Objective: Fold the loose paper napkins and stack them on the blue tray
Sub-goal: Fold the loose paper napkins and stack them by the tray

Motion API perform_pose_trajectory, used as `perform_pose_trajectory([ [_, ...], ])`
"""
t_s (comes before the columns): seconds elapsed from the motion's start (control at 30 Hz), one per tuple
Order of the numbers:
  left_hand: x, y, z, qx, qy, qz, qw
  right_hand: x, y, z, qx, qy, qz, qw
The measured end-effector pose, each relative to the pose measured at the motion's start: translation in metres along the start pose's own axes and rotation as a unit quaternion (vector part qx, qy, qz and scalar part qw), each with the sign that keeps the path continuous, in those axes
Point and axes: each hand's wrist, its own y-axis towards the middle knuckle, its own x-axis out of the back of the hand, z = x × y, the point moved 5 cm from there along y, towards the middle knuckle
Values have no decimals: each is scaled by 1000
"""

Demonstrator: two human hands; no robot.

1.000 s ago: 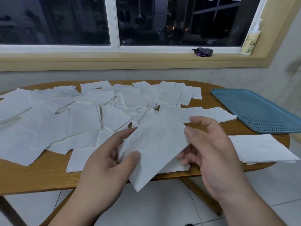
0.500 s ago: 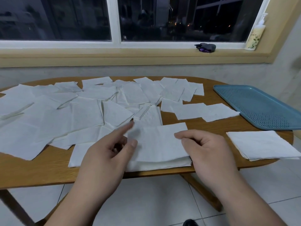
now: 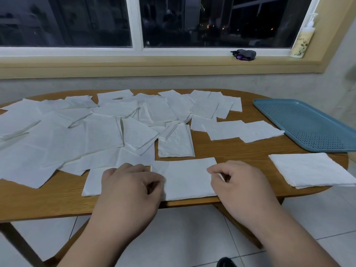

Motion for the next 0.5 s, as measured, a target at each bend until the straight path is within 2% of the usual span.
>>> perform_pose_trajectory([
  [0.13,-2,-1,1,-2,33,-7,999,-3,-3,2,39,-61,4,997],
  [0.23,1,-1,0,-7,40,-41,998,-2,-4,3,45,-86,6,995],
  [0.33,6,-4,-8,-53,40,-68,996,-1,-5,4,66,-99,-7,993],
  [0.5,1,-10,-19,-138,15,-7,990,-7,-8,7,147,-93,-7,985],
])
